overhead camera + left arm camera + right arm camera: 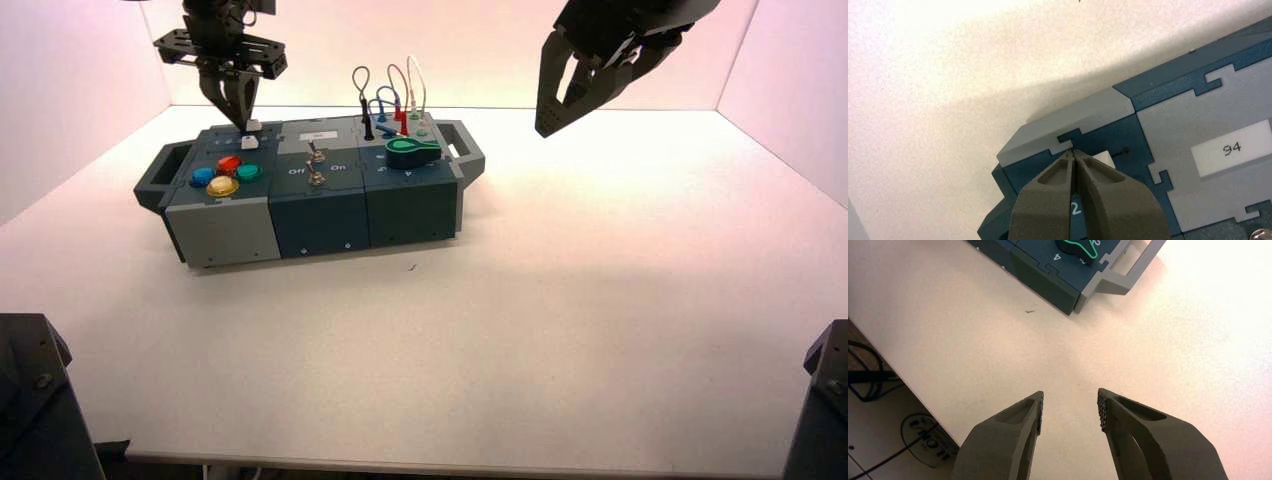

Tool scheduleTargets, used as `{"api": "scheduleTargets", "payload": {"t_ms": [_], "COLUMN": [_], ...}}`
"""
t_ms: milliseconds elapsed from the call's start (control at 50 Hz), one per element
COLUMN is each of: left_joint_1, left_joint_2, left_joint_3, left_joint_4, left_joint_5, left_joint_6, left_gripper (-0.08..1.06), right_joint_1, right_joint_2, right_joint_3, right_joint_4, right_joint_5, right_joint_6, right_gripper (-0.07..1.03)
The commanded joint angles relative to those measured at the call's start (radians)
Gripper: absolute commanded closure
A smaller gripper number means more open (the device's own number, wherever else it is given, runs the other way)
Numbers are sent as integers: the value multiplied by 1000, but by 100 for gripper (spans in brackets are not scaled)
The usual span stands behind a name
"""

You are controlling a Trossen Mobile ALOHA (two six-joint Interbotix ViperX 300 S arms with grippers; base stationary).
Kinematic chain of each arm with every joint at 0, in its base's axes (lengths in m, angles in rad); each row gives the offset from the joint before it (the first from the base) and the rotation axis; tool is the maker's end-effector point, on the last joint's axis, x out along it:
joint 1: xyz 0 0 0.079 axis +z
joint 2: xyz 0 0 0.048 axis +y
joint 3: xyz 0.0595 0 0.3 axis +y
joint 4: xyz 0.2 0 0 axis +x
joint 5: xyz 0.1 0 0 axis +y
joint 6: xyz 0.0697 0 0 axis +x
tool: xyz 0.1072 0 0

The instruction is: Move the top slider to position 4.

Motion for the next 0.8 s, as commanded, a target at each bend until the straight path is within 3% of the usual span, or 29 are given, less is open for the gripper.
{"api": "scheduleTargets", "payload": {"t_ms": [20, 160, 220, 340, 400, 620, 800], "left_joint_1": [20, 5, -9, -44, -64, -170, -172], "left_joint_2": [-112, -235, -293, -408, -454, -644, -732], "left_joint_3": [-28, -5, 23, 91, 127, 296, 416], "left_joint_4": [3, -2, -3, -8, -8, -11, -11], "left_joint_5": [23, 54, 63, 80, 86, 63, -20], "left_joint_6": [6, 25, 25, 8, 2, -3, -9], "left_gripper": [101, 99, 89, 40, 29, 29, 29], "right_joint_1": [-3, -3, -3, -3, -3, -3, -3], "right_joint_2": [-2, -2, -2, -6, -6, -9, -8], "right_joint_3": [-26, -28, -31, -32, -32, -32, -32], "right_joint_4": [-2, -3, -6, -14, -15, -15, -15], "right_joint_5": [-6, -6, -6, -3, -3, 0, -2], "right_joint_6": [-2, -2, -2, 0, 0, 0, 0], "right_gripper": [39, 39, 39, 39, 39, 39, 39]}}
